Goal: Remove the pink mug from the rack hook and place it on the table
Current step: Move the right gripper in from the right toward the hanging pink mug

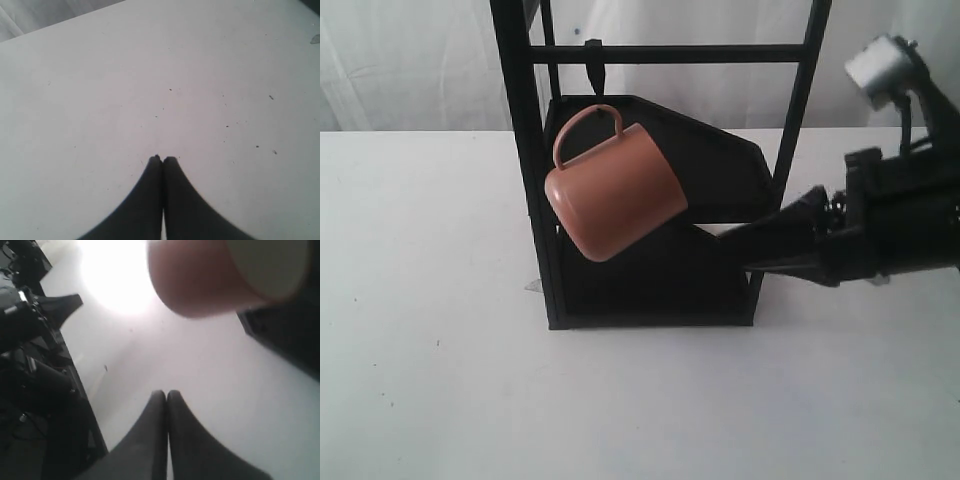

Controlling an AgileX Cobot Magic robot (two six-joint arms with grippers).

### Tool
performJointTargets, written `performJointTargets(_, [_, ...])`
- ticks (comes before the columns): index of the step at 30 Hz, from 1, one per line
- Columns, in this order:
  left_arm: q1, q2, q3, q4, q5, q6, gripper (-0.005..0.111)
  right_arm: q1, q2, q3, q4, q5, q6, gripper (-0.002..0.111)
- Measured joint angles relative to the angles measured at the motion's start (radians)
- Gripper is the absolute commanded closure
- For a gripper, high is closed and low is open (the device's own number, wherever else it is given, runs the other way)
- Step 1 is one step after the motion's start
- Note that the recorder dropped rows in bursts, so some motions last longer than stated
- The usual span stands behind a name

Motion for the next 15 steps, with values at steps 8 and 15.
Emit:
performJointTargets(8, [0.0,0.0,0.0,0.0,0.0,0.0,0.107,0.173,0.002,-0.052,-0.003,-0.005,-0.046,0.108])
performJointTargets(15, [0.0,0.0,0.0,0.0,0.0,0.0,0.107,0.201,-0.01,-0.074,0.028,-0.111,-0.072,0.096])
